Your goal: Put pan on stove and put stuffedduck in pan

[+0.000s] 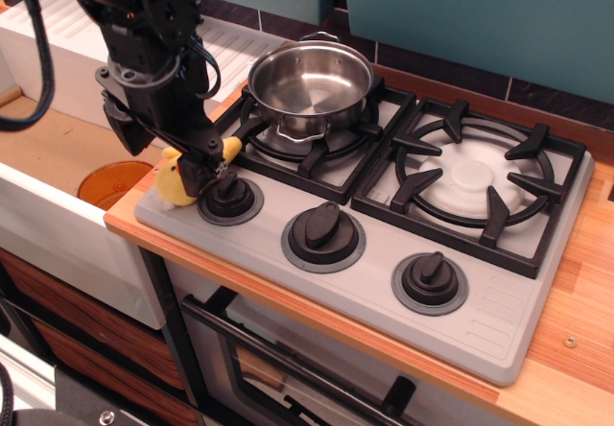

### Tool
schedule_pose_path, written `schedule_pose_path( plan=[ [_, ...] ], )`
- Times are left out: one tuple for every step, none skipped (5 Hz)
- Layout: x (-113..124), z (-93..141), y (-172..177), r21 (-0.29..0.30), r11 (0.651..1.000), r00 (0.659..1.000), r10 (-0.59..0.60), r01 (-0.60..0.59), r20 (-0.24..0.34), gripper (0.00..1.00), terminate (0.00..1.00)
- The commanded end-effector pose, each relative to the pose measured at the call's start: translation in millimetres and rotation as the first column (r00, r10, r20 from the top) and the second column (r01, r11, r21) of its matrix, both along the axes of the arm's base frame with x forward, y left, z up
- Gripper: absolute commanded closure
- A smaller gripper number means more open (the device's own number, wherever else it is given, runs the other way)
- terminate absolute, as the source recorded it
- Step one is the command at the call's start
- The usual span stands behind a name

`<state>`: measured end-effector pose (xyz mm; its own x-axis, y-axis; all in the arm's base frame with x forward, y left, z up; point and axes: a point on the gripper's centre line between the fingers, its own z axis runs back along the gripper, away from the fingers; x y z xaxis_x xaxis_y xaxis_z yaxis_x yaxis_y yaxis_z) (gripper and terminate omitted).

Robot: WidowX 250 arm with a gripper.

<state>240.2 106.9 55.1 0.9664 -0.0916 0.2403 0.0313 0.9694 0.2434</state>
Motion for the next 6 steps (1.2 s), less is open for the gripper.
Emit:
schedule_pose_path(
  plan=[
    [6, -13, 2, 0.002, 1.0, 0.998, -0.012, 0.012, 0.054, 0.0, 0.0],
    [8, -25, 7, -0.014, 1.0, 0.997, -0.026, 0.027, 0.071, 0.0, 0.0],
    [16, -37, 16, -0.025, 0.999, 0.996, -0.042, 0.044, 0.079, 0.0, 0.0],
    [16, -38, 15, -0.047, 0.998, 0.996, -0.042, 0.046, 0.073, 0.0, 0.0],
    [16, -39, 16, -0.037, 0.999, 0.998, -0.026, 0.029, 0.065, 1.0, 0.0],
    [16, -40, 17, -0.028, 0.999, 0.999, -0.019, 0.02, 0.044, 1.0, 0.0]
  ],
)
